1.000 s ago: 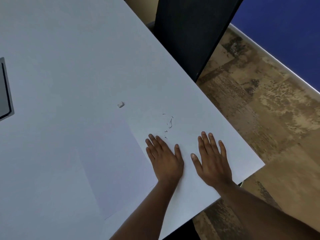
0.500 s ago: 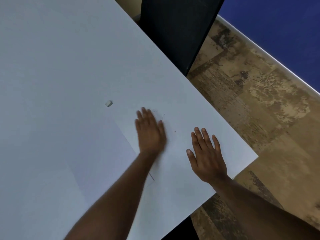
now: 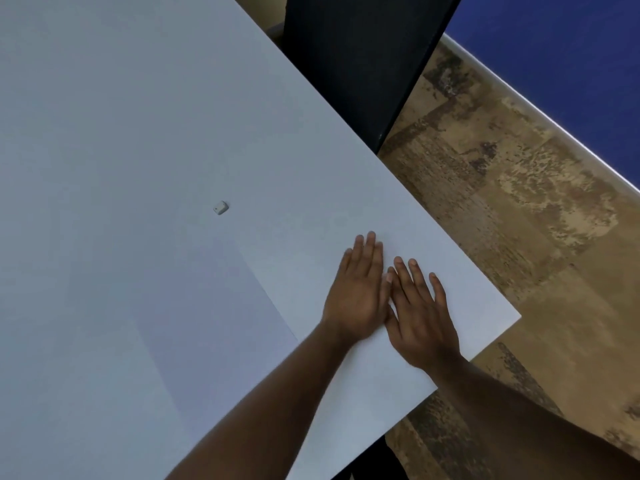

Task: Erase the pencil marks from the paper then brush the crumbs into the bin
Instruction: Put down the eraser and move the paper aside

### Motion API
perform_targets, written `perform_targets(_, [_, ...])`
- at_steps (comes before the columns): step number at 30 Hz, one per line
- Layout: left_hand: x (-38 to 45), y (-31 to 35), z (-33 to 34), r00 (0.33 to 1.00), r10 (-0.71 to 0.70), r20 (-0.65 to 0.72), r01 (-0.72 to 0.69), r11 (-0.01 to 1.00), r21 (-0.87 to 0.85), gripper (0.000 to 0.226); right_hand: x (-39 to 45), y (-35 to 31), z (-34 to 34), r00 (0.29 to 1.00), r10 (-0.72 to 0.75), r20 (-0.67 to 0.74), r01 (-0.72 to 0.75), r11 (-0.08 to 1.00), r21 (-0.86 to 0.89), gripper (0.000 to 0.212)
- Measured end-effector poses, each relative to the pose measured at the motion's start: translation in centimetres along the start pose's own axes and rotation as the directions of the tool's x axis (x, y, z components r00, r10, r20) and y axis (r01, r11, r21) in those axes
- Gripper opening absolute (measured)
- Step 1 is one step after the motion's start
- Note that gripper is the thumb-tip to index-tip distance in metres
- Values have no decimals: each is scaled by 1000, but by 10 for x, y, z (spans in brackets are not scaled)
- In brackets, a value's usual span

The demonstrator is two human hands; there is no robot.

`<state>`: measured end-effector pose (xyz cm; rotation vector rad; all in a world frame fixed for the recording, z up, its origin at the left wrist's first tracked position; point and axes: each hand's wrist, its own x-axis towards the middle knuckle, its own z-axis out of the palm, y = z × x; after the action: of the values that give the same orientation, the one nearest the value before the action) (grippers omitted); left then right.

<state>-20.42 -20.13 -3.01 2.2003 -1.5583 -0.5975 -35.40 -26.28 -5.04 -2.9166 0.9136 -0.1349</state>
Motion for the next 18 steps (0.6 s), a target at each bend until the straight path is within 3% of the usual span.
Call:
perform_targets(4, [-13,-12,5,934,-270,-235,283,959,21,66,2,-1,-1,998,43,49,-42,999,-18,64])
perform_targets(6, [-20,-19,12,888,-391,-243,409,912,29,69,2,-1,-1,998,47,37,-47,999,-6,62])
perform_targets(8, [-27,-17,19,879,-430,-207,445,895,28,69,2,-1,-1,999,38,24,-38,999,2,61])
perform_targets(11, [-30,-7,28,935,-339,-105,344,938,33,68,2,-1,0,999,35,12,-35,999,-2,59])
perform_targets(15, [-23,5,20,997,-83,5,83,992,-92,72,0,0,1,1000,0,-12,0,1000,-11,56])
perform_targets(17, [-21,10,17,999,-17,-29,13,989,-145,72,-2,1,1,999,-31,-32,30,999,-10,55])
perform_targets(18, [-20,11,17,995,-55,-84,44,990,-136,70,-1,0,1,999,-27,-31,26,1000,-10,55])
